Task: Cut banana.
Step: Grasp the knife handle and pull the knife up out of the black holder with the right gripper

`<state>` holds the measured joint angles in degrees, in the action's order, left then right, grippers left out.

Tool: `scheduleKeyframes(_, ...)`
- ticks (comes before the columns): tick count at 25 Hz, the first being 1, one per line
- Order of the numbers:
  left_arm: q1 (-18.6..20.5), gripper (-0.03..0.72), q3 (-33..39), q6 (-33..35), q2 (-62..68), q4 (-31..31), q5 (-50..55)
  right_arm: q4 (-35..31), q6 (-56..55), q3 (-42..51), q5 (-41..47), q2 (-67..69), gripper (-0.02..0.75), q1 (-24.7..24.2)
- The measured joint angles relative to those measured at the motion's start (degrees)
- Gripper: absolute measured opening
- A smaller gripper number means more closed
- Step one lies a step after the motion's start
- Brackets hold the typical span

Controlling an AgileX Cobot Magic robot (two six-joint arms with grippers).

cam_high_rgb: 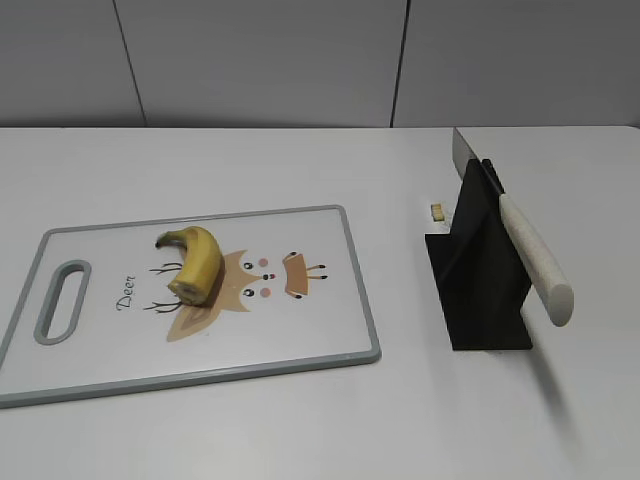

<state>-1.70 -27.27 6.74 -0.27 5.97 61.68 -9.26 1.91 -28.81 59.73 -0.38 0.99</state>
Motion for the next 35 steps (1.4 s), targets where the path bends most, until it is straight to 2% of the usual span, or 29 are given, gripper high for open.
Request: scheduleKeyframes(35, 0.0, 0.553, 0.0, 0.0, 0.0, -0.21, 0.0, 0.0, 0.01, 0.0, 0.0, 0.0, 0.545, 0.0)
